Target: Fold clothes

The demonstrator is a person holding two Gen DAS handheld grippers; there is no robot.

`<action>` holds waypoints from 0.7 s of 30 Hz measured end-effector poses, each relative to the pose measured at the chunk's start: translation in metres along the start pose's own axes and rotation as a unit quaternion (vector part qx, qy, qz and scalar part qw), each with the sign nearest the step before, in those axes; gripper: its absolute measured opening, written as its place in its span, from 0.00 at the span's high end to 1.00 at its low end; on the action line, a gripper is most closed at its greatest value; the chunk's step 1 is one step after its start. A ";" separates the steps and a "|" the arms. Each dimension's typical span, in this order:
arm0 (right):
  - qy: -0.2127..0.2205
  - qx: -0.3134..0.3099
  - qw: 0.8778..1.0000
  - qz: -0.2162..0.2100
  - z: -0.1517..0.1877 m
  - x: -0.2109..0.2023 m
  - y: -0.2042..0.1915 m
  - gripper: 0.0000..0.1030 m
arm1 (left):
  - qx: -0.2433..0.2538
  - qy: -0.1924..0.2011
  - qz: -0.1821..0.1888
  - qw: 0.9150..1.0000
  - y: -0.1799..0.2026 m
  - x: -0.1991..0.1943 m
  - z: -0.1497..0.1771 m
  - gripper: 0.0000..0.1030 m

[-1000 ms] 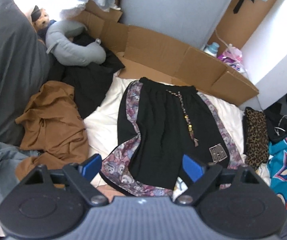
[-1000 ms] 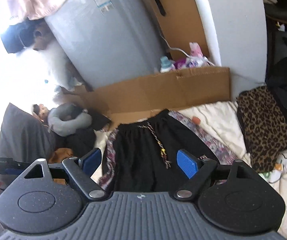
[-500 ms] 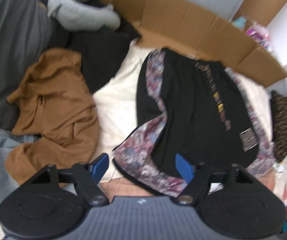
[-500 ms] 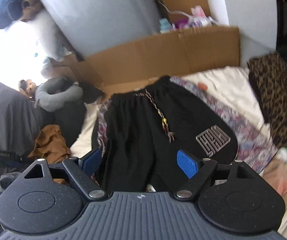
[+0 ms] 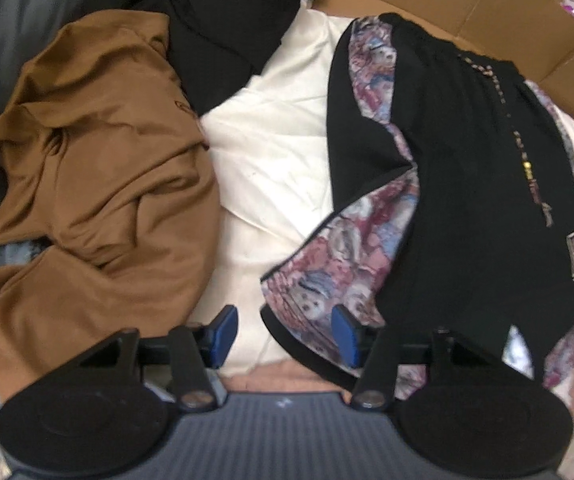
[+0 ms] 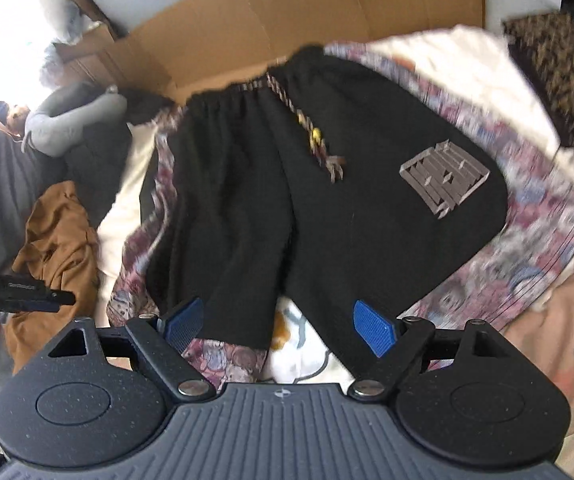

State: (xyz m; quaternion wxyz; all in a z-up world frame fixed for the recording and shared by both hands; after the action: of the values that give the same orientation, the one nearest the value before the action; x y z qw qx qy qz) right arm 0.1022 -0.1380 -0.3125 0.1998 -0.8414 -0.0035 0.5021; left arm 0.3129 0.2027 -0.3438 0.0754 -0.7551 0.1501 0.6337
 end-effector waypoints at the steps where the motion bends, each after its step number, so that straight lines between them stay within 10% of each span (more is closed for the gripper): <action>1: -0.005 0.009 1.000 -0.001 0.003 0.008 0.002 0.16 | 0.003 0.005 0.004 1.000 0.000 0.006 -0.001 0.47; 21: -0.082 -0.021 0.996 -0.035 0.072 0.096 -0.021 0.23 | 0.172 0.058 -0.008 0.983 0.003 0.062 0.003 0.60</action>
State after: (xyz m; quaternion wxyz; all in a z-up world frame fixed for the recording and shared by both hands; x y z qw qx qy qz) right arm 0.0929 -0.0750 -0.4167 0.1991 -0.8009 -0.0596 0.5616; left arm 0.3189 0.1927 -0.4047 0.2010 -0.7675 0.2549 0.5529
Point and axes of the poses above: each gripper's, at about its wrist camera, not at the fingertips, and x roughly the way its jaws point, y to its right, z to its underside, the point moved 8 cm from there along x, roughly the way its jaws point, and after that the axes turned 7 degrees about -x, right-handed, at the moved point
